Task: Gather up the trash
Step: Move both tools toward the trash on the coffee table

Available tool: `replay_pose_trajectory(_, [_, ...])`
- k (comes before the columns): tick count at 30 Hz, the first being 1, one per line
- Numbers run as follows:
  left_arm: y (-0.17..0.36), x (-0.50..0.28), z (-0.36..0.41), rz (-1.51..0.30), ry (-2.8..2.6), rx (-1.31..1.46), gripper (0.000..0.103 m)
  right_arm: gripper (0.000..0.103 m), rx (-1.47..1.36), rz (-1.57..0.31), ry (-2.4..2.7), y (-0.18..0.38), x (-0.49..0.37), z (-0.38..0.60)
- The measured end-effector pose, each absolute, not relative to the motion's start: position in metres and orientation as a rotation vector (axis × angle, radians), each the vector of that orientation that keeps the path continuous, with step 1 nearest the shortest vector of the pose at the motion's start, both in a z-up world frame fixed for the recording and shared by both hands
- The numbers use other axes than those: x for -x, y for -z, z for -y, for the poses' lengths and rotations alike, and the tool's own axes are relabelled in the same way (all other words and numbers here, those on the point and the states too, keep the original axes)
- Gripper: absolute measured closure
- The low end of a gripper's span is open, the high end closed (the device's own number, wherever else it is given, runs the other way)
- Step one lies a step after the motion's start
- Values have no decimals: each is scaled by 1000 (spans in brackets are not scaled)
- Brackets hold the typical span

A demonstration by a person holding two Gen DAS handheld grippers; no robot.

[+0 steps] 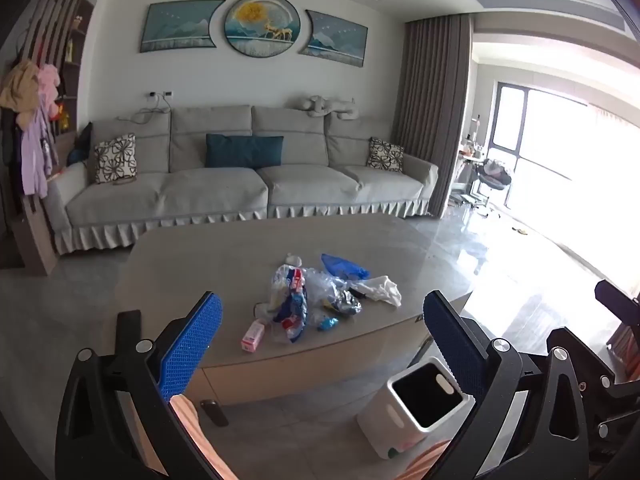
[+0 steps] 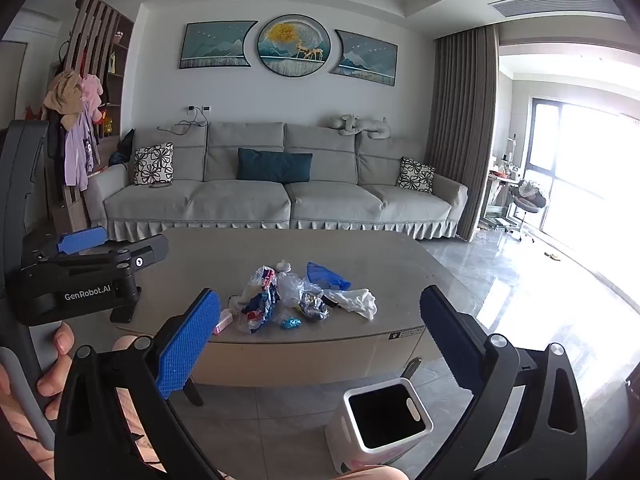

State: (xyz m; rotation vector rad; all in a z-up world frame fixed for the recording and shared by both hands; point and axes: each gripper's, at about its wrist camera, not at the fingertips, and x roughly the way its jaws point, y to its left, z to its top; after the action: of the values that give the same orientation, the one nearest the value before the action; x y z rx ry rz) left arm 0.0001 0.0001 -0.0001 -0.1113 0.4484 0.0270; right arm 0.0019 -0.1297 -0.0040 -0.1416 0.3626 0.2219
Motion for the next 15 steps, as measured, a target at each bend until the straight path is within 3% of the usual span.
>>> replay_pose_trajectory(15, [6,-3,-3,-447,-47,107,3,3,145,-364,-221,8,0,128])
